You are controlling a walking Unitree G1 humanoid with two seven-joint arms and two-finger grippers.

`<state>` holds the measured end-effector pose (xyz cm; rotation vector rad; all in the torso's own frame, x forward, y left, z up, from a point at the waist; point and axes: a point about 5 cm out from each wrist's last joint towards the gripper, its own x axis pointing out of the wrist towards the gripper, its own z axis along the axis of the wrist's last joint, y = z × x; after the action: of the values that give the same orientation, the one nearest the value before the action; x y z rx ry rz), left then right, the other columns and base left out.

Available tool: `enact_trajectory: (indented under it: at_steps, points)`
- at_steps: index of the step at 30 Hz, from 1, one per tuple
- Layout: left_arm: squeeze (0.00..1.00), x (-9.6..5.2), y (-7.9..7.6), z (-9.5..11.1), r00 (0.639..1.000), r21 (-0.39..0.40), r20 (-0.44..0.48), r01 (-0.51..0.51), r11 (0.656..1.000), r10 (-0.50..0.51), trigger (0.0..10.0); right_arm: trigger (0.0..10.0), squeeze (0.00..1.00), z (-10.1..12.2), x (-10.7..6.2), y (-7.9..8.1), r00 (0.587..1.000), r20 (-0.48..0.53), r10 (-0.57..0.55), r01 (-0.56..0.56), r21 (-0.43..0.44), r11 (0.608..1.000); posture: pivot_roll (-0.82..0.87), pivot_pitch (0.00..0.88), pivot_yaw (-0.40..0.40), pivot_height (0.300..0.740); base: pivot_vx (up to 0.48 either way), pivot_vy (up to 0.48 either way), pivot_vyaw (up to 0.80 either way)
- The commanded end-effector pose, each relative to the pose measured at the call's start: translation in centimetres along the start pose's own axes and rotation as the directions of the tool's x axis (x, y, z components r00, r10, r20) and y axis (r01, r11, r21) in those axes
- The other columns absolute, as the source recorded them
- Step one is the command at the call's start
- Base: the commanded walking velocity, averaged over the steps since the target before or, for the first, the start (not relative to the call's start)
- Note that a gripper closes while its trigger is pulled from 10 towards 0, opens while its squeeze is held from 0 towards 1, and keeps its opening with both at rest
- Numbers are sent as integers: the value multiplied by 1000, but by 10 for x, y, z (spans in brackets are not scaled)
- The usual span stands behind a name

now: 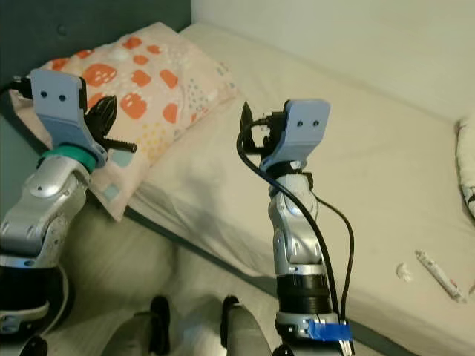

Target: Clean up the room

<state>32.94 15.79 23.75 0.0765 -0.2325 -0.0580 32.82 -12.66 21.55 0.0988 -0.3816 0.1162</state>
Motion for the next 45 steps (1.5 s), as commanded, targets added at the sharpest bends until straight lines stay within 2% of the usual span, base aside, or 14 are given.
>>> enact_trajectory:
  at_steps: [1, 22, 33, 45]
  points:
    - [0, -3, 0, -5, 1000, 9, -22, -2, 1000, 3, 10000, 10000, 0, -4, -4, -4, 1000, -18, -15, 15, -2, 1000, -11, 109, -5, 740, -360, 0, 0]
    - [0, -2, 2, -3, 1000, 10, -23, -2, 1000, 2, 10000, 10000, 0, -6, -5, -6, 999, -32, -25, 25, 7, 1000, -7, 113, -1, 740, -355, 0, 0]
    - [0, -3, 4, -11, 997, -36, -70, 29, 999, -32, 10000, 10000, 0, -10, -5, -8, 998, -51, -33, 34, 18, 999, -7, 115, -3, 740, 0, 0, -756]
    - [0, -4, 8, -11, 997, -27, -74, 16, 999, -18, 10000, 10000, 0, -11, -5, -8, 998, -58, -35, 37, 31, 999, -5, 113, -3, 740, 0, 0, -800]
